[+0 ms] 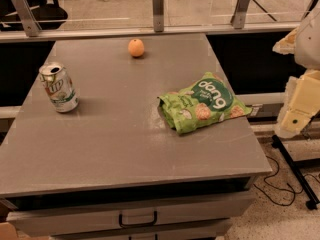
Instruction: Knock 7up can over
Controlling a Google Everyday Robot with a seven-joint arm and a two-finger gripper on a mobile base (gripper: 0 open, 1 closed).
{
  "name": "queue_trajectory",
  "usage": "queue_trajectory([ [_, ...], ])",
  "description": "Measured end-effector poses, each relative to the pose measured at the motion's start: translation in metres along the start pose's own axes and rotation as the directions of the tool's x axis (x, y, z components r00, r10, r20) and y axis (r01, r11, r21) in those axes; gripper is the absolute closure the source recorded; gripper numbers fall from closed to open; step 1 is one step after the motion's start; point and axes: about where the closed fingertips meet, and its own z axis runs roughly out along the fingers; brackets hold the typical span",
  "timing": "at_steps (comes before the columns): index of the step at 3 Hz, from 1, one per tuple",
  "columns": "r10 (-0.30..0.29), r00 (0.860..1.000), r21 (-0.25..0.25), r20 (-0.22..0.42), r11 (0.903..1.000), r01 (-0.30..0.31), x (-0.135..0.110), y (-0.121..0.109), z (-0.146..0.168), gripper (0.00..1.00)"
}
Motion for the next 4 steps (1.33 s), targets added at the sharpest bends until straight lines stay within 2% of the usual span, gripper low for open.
queue_trajectory([
  [1,0.0,1.0,0.0,0.0,1.0,0.0,0.0,0.0,0.0,0.0],
  [2,-0.045,0.992,-0.019,0.114,0.9987,0.047,-0.039,-0.012,0.015,0.0],
  [3,-0.166,0.938,-0.015,0.304,0.9837,0.179,-0.131,-0.025,0.029,0.0],
  [4,-0.278,0.837,0.011,0.471,0.9507,0.31,-0.229,-0.025,0.028,0.0],
])
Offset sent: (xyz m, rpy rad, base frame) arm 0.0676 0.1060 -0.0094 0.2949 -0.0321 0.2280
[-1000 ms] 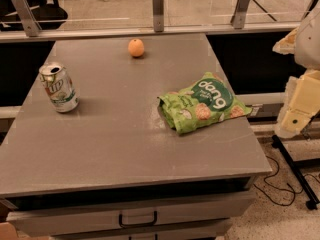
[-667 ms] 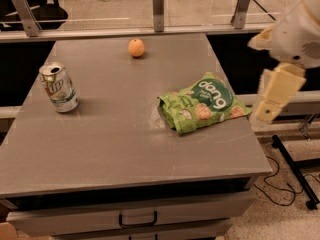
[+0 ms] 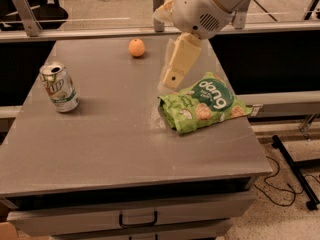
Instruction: Knock 7up can over
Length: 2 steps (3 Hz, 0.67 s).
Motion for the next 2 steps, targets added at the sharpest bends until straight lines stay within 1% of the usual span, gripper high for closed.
queue_trajectory([
  [1,0.0,1.0,0.0,0.0,1.0,0.0,-0.0001,0.0,0.0,0.0],
  [2,0.011,1.0,0.01,0.024,0.9999,-0.011,0.002,-0.0024,-0.0023,0.0],
])
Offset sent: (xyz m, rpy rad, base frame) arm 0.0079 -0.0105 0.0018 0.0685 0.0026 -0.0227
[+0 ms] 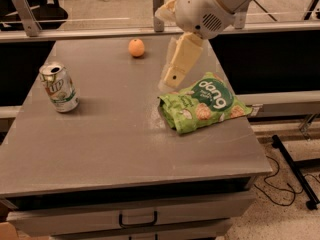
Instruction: Knock 7up can over
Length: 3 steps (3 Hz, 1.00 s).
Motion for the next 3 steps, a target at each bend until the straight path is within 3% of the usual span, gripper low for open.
queue_trajectory([
  [1,0.009,0.994,-0.014,0.107,0.9999,-0.008,-0.005,-0.01,0.034,0.0],
  [2,-0.006,0.966,-0.023,0.259,0.9997,0.012,-0.028,-0.028,0.087,0.0],
  [3,-0.027,0.921,-0.02,0.388,0.9991,0.038,-0.052,-0.048,0.137,0.0],
])
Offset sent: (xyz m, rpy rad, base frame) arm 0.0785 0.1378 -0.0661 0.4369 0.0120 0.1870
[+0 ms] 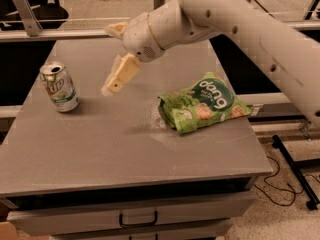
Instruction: Knock 7up can over
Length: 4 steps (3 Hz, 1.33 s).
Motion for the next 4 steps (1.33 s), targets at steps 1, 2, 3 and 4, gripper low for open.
queue_trajectory([
  [1,-0.008,0.996,-0.041,0.088,0.9991,0.011,-0.01,-0.006,0.044,0.0],
  [2,0.024,0.99,-0.106,0.141,0.9943,-0.009,-0.022,0.003,0.08,0.0],
  [3,0.048,0.985,-0.187,0.166,0.9822,-0.016,-0.035,0.021,0.111,0.0],
  [4,0.093,0.983,-0.222,0.157,0.9735,-0.056,-0.033,0.026,0.136,0.0],
])
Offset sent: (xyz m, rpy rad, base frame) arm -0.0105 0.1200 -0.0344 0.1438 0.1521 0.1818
